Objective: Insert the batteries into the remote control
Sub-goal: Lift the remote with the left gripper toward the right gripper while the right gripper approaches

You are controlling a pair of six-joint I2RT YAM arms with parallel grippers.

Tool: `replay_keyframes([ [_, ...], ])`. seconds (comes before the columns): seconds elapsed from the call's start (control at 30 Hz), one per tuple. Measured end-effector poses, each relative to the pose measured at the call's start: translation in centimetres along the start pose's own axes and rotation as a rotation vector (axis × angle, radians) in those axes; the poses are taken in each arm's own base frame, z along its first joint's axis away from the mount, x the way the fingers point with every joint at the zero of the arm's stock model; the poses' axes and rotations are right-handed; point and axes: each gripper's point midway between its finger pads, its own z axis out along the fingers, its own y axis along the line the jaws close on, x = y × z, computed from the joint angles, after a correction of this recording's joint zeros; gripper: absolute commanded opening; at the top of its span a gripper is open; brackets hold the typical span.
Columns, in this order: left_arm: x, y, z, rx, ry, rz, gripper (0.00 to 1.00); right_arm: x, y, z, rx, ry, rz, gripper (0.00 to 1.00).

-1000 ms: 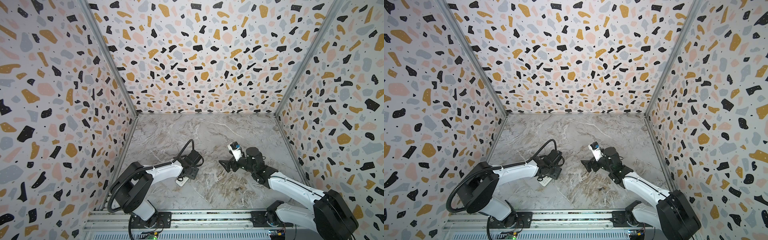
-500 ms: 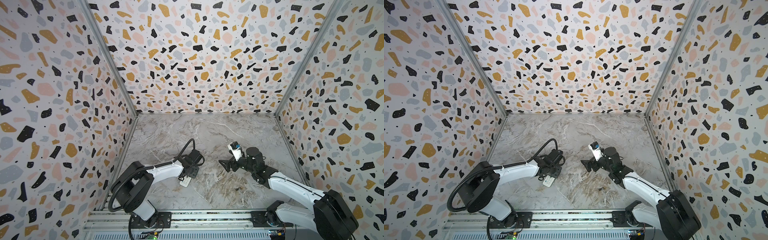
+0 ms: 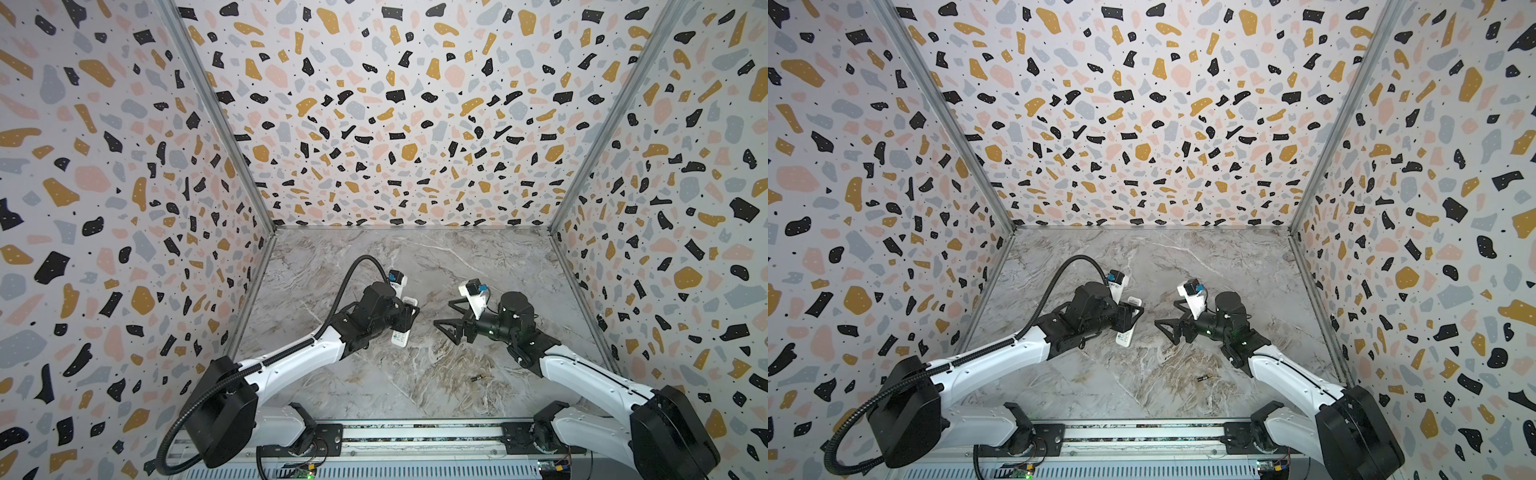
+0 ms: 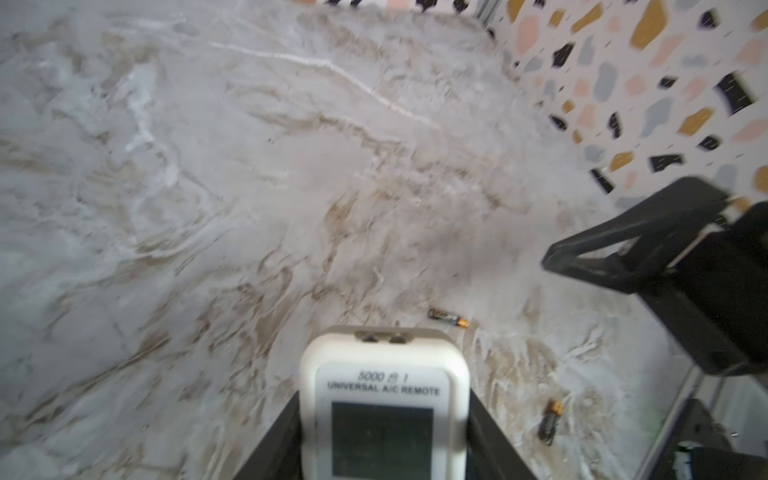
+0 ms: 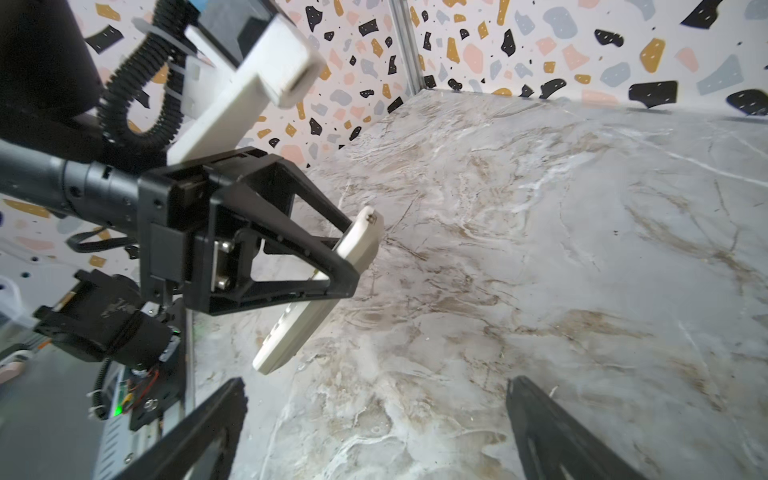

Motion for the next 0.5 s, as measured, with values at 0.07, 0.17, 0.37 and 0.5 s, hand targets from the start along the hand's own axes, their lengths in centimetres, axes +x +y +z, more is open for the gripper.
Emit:
replay_keyframes([
  [0.07,-1.7,-1.1,-0.6,0.06,-0.06,-0.022,0.26,-1.0,0.3,-0.3,-0.054,-0.035,0.031,0.98],
  [0.17,-3.9,-2.8,-2.0,0.157,-0.155,-0.043,0.26,-2.3,1.1,-0.7,-0.133,-0.075,0.058,0.98],
  [0.37,-6.5,-5.9,-4.8,0.332,-0.277,-0.052,0.26,-3.8,4.7,-1.1,-0.321,-0.108,0.028,1.0],
  [0.5,-7.5,-7.5,-5.9,0.422,-0.314,-0.051,0.26,-3.8,6.9,-1.1,-0.413,-0.104,-0.008,1.0],
])
